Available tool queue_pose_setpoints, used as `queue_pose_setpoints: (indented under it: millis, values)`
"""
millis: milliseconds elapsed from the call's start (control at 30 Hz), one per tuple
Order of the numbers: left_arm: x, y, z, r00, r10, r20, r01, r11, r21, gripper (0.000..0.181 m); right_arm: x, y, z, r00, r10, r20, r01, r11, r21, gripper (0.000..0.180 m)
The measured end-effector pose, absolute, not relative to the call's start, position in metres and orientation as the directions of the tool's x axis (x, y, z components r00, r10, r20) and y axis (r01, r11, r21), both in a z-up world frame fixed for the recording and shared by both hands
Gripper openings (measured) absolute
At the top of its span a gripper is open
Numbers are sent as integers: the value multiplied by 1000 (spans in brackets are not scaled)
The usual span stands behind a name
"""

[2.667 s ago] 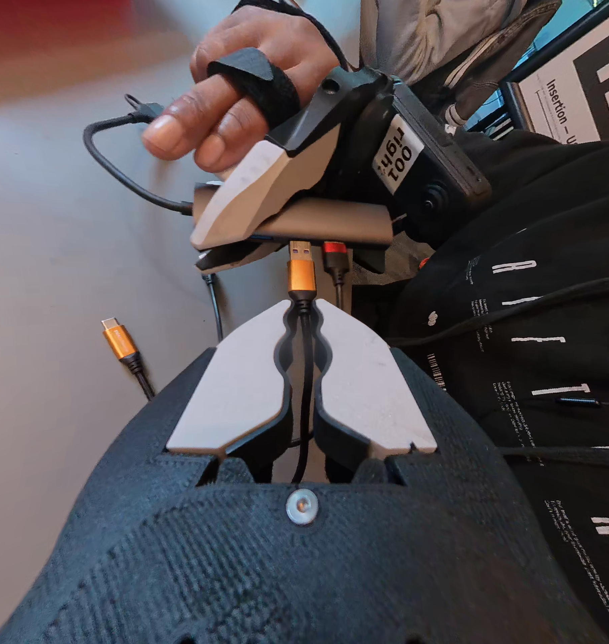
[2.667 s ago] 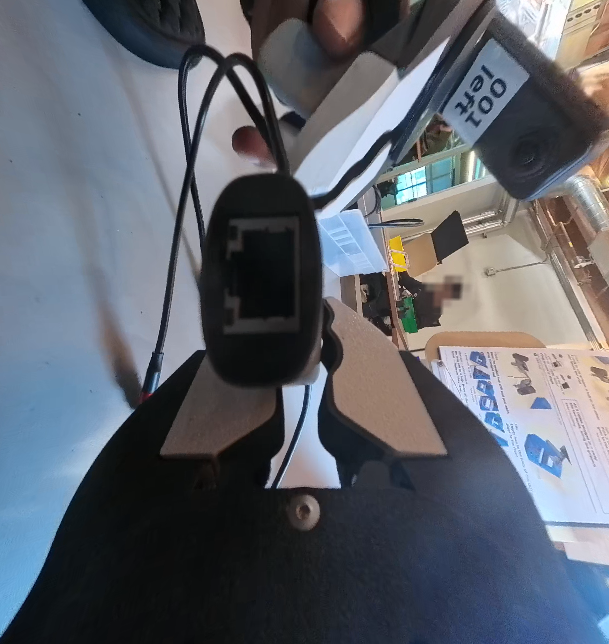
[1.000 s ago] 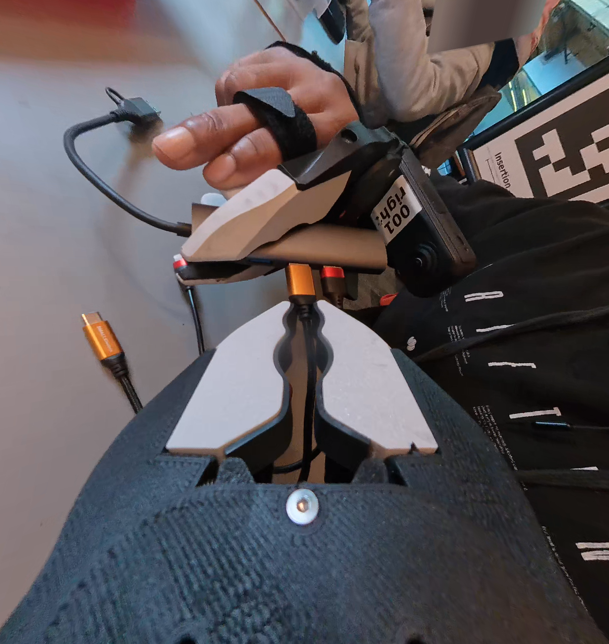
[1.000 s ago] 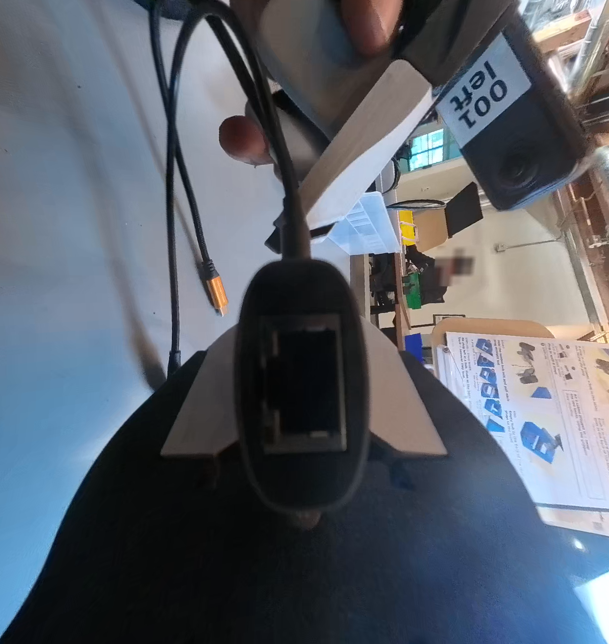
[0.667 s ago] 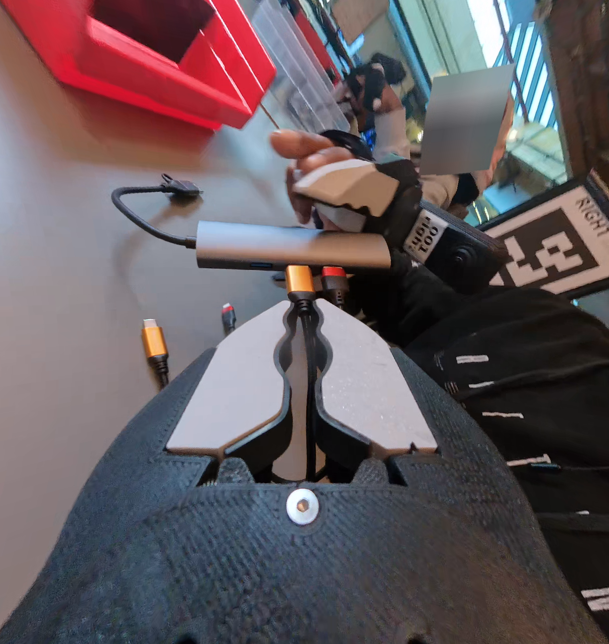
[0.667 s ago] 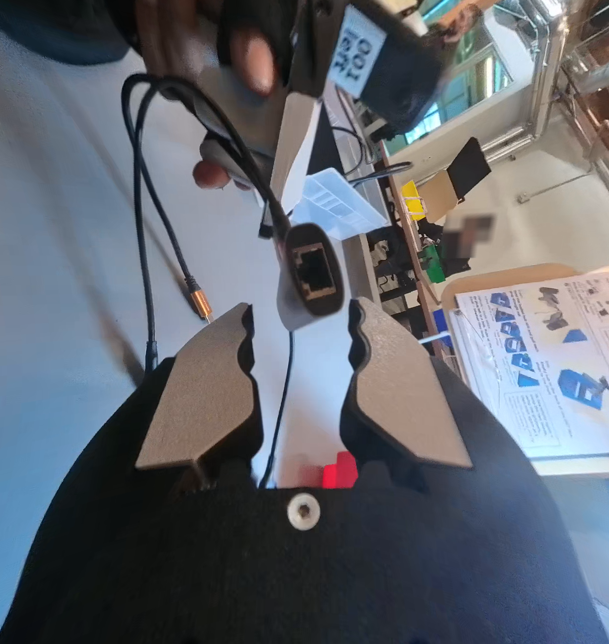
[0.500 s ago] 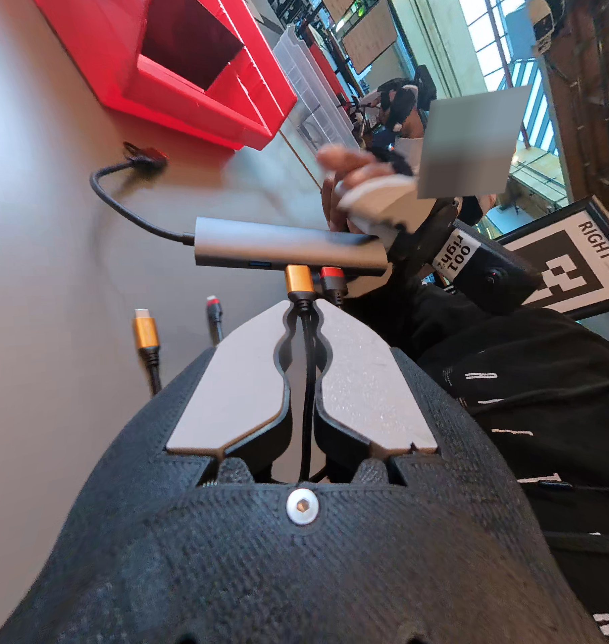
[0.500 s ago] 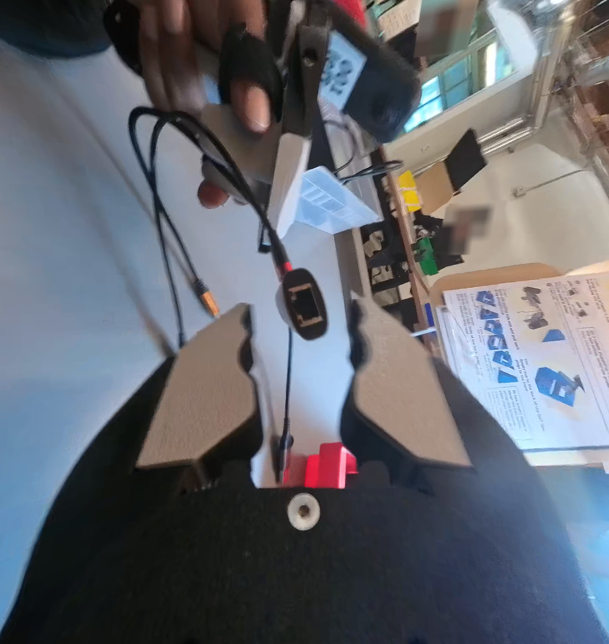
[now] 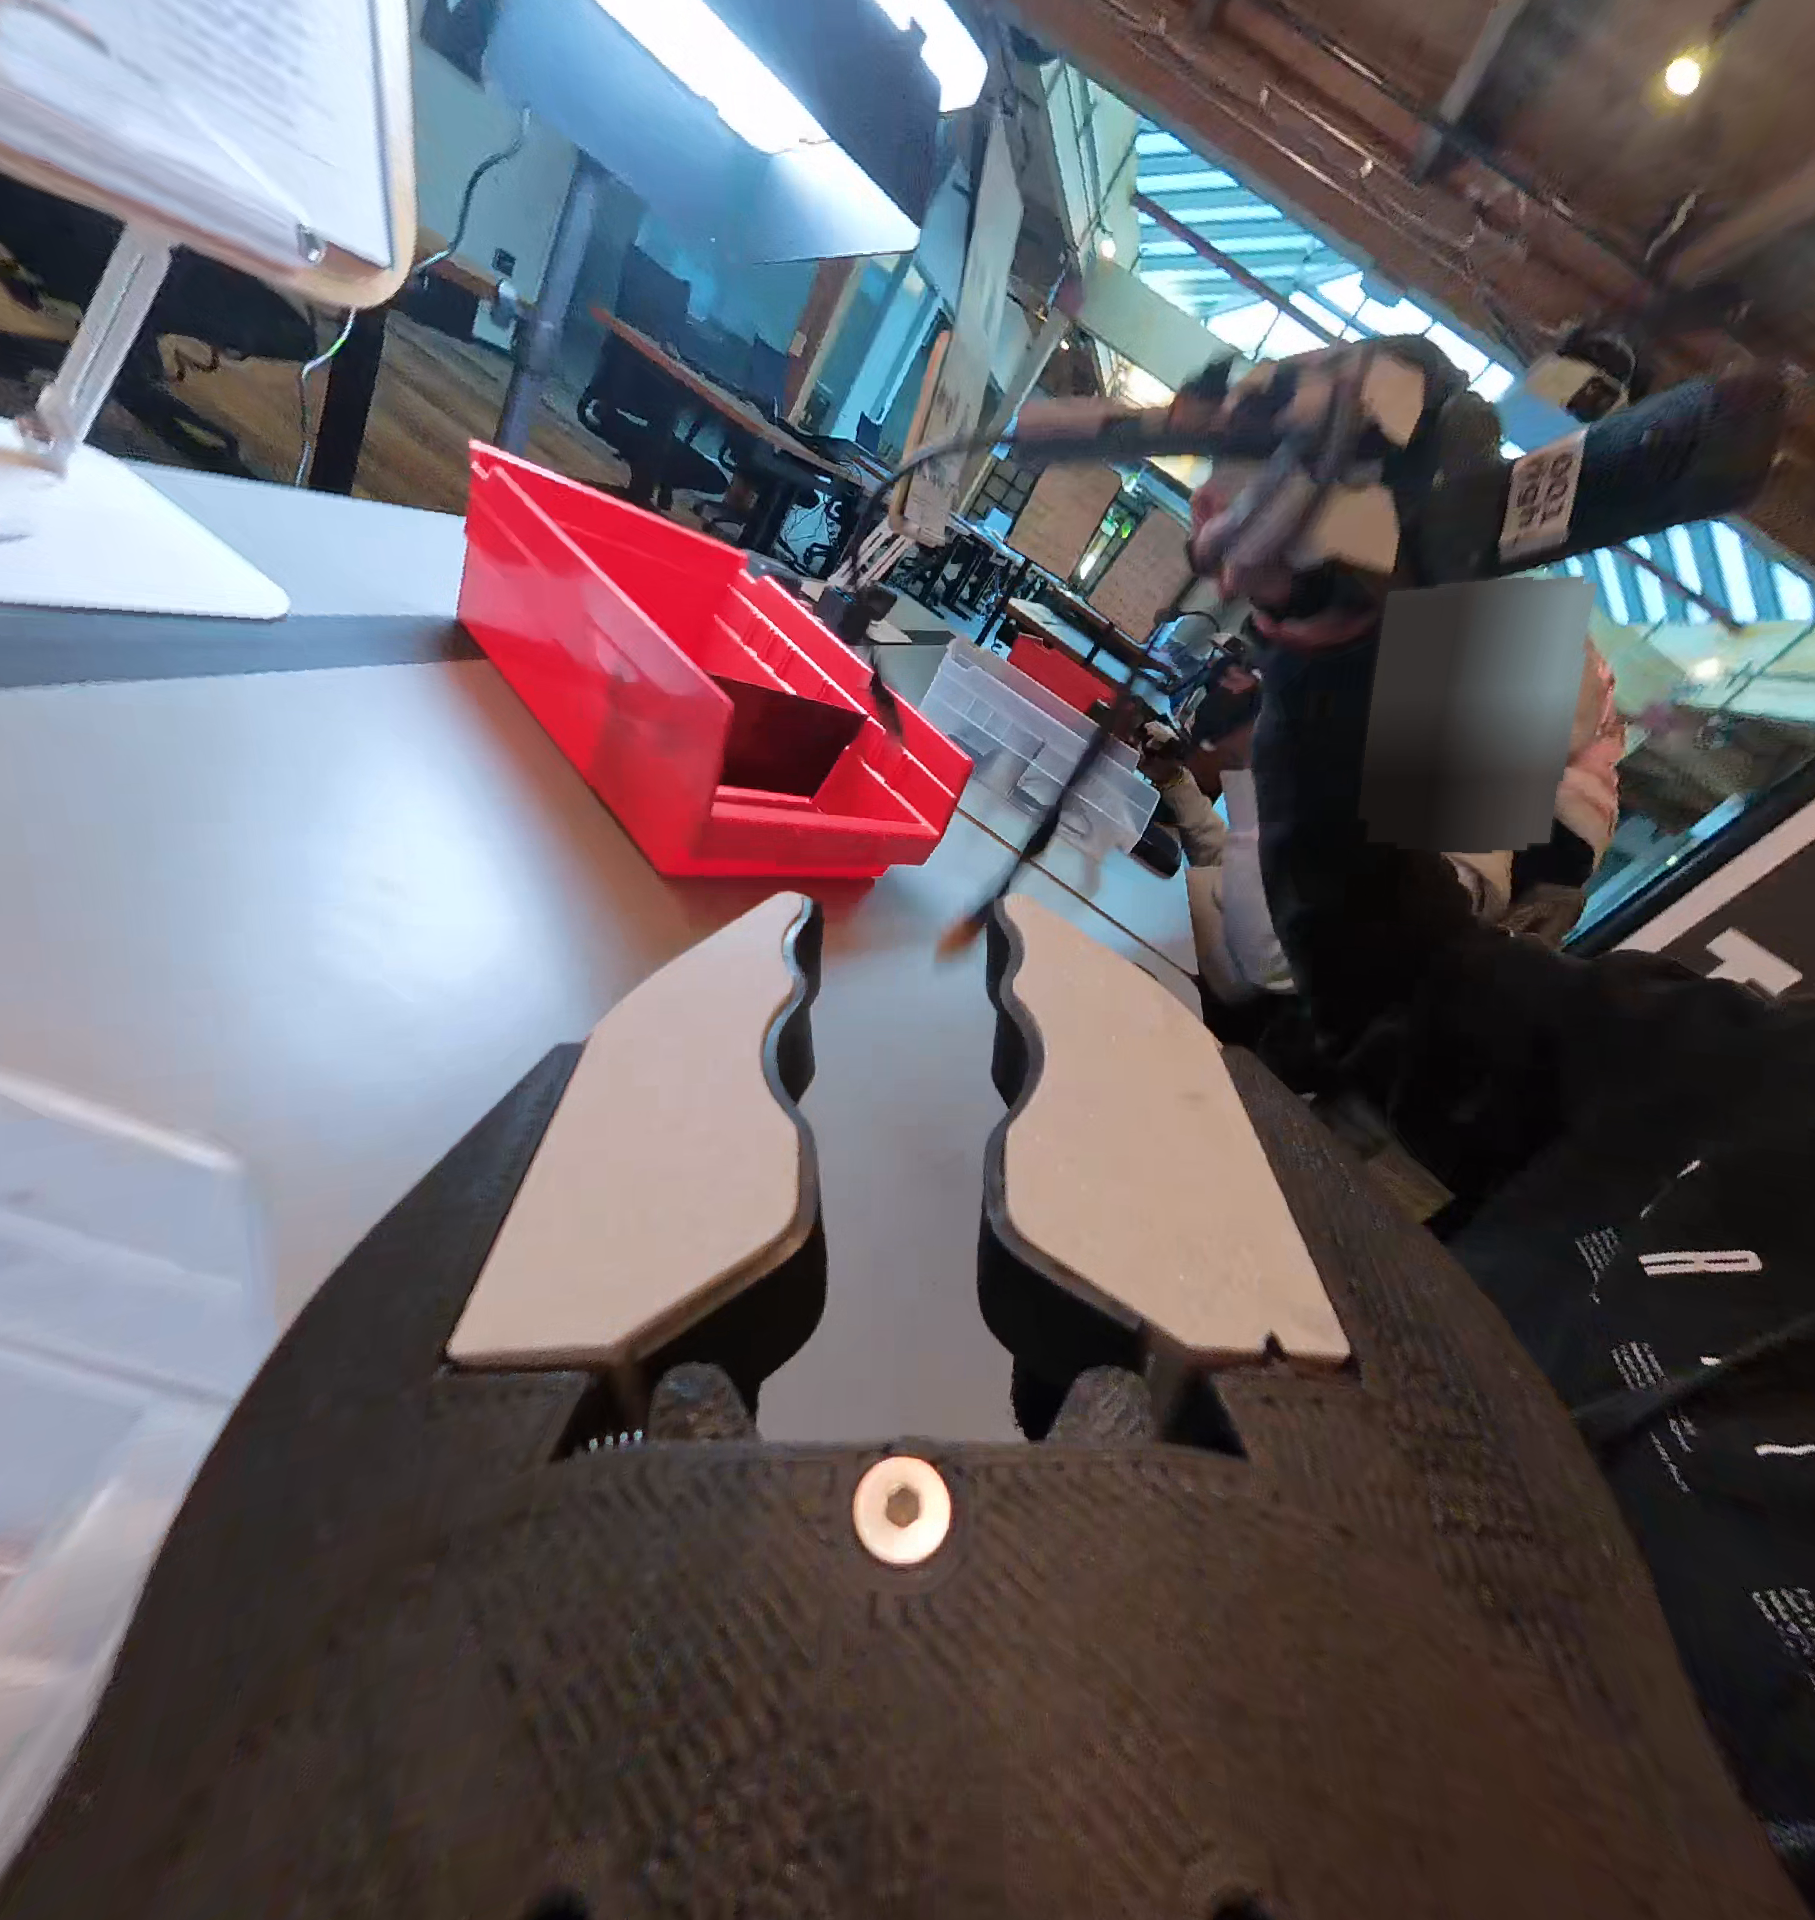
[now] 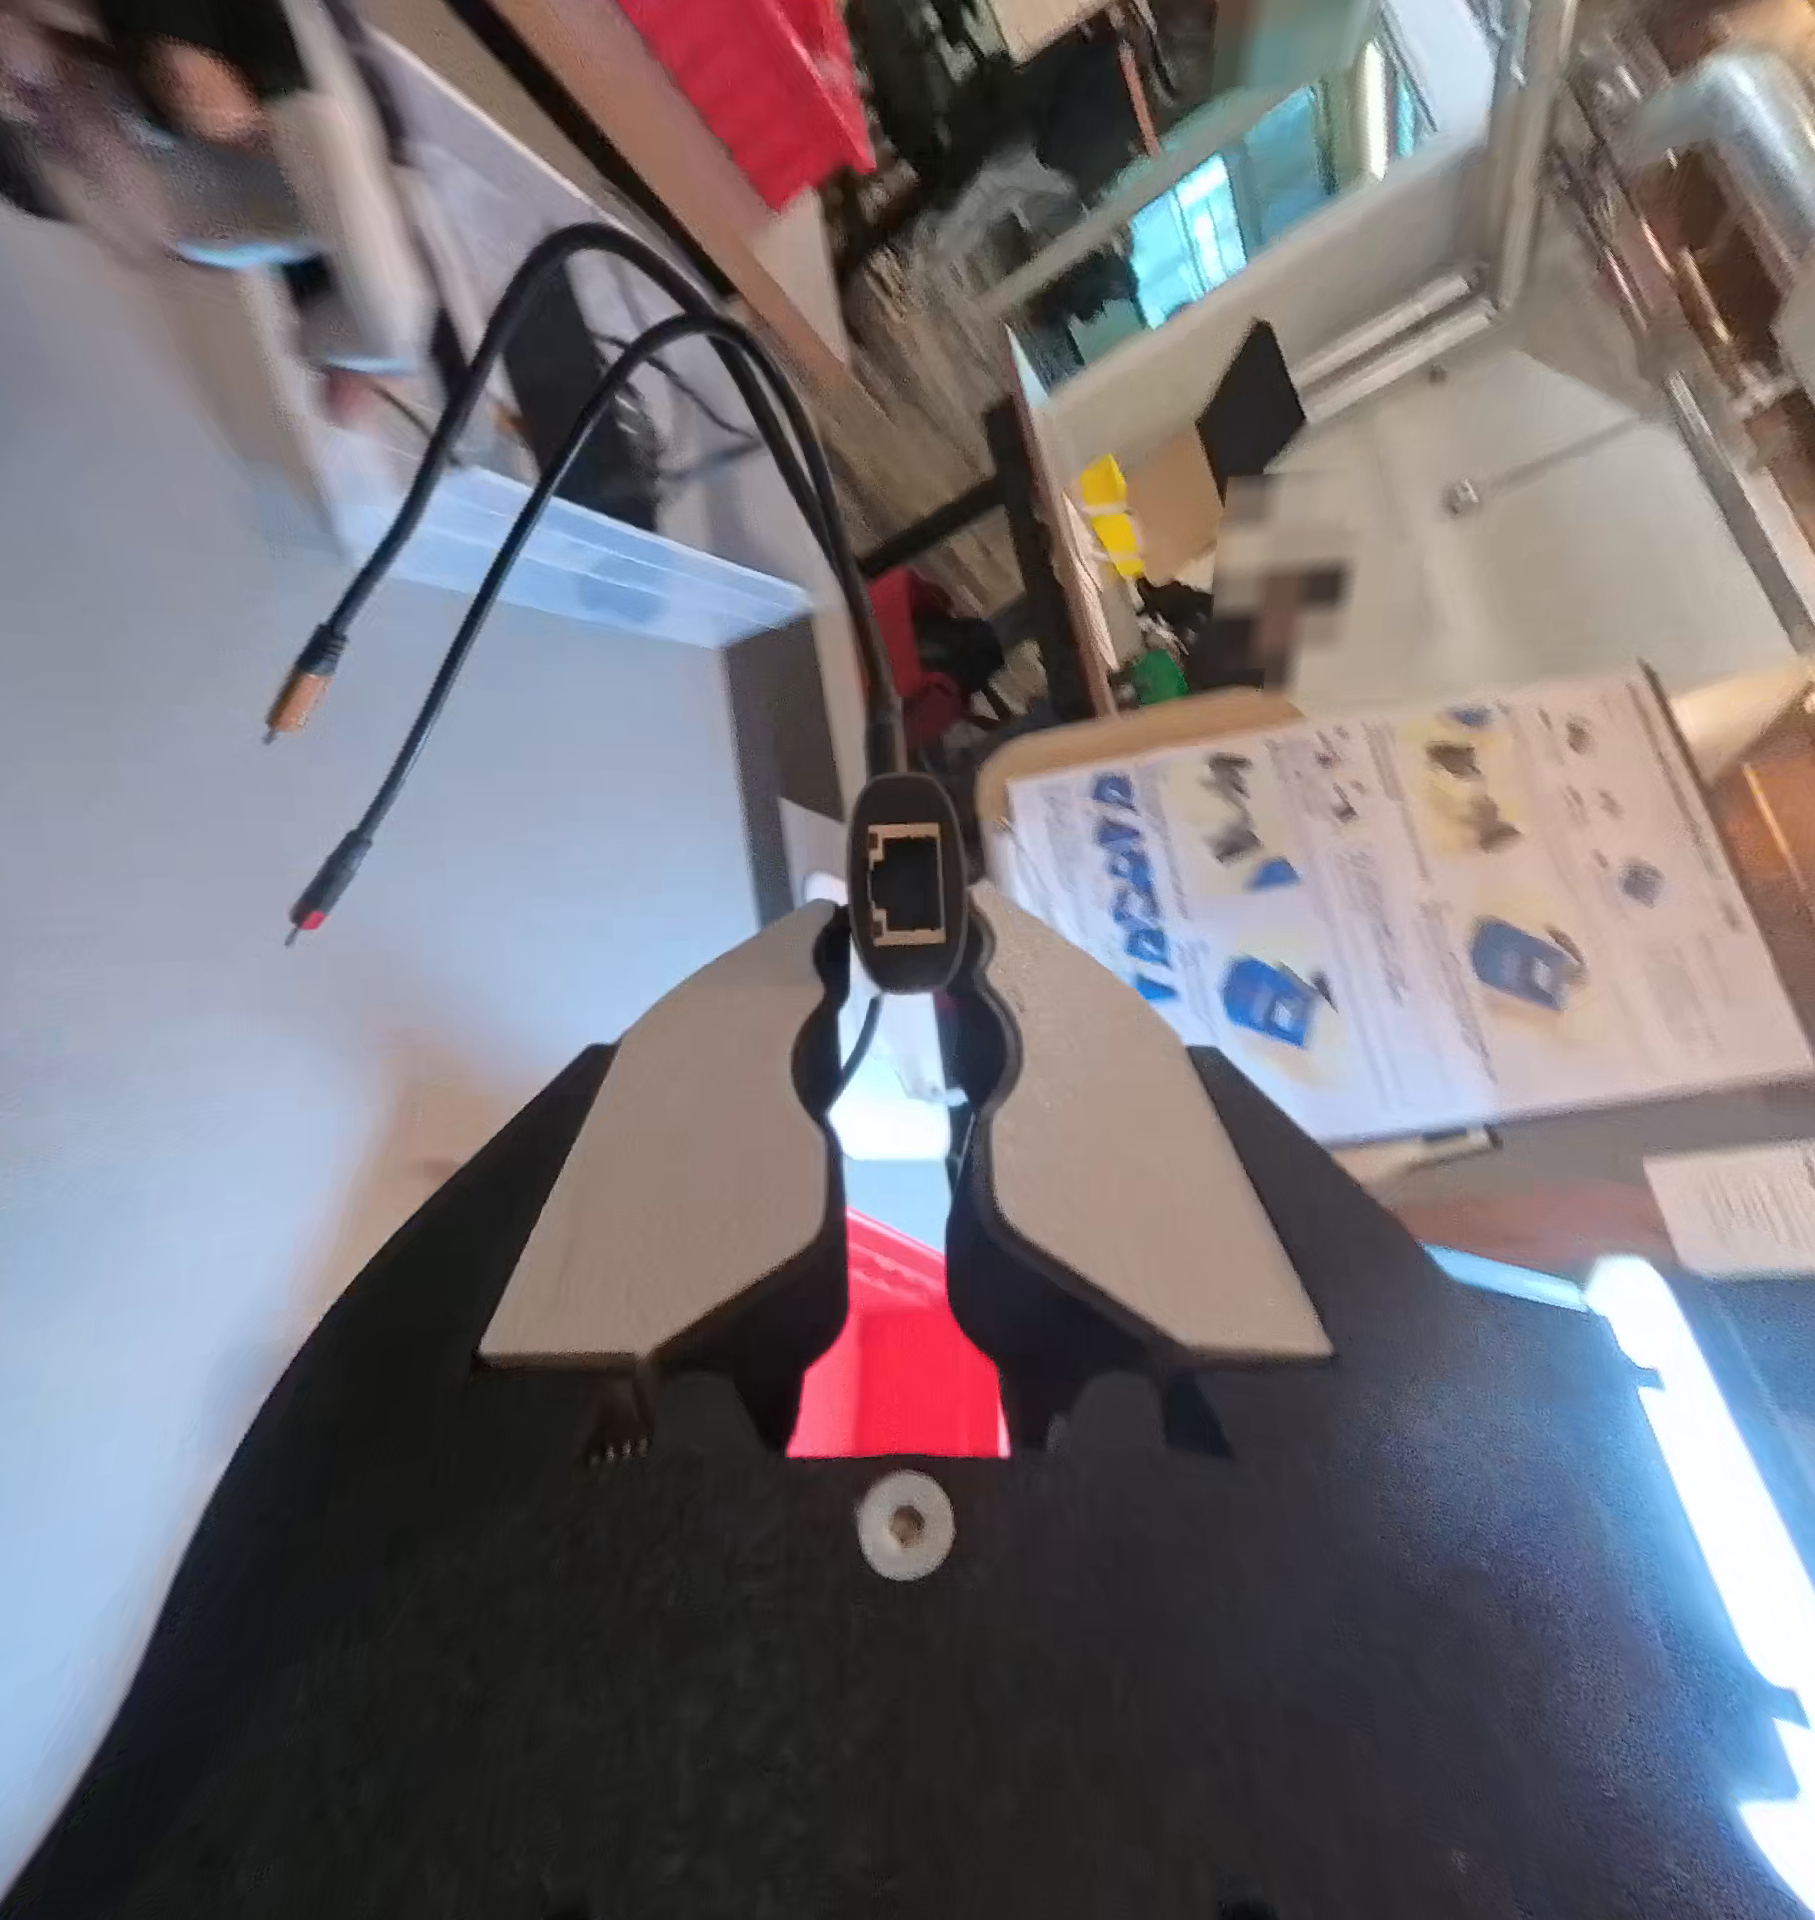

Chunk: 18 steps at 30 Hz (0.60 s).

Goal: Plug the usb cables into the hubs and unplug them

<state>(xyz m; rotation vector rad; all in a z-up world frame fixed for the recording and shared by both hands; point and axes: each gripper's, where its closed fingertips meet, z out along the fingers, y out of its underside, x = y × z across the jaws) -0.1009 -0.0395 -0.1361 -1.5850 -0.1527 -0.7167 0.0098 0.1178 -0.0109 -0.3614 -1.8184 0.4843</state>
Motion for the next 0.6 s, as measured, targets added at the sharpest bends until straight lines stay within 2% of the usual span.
queue_pose_setpoints:
  millis: [167, 333, 467, 600]
  values:
    - [-93, -36, -164, 691, -349, 633, 582, -251, -774, 23, -6, 228, 25, -123, 518, 847, 242, 843, -480, 17]
    - [-74, -31, -176, 734, -365, 573, 490, -300, -819, 21, -23, 329, -15, 23, 535, 845, 498, 727, -474, 17]
    - [-65, -27, -189, 745, -362, 561, 451, -346, -823, 21, -39, 365, -60, 128, 660, 740, 552, 572, -606, 17]
    - [-60, -25, -201, 740, -355, 571, 439, -388, -810, 21, -65, 361, -79, 187, 824, 536, 405, 432, -806, 17]
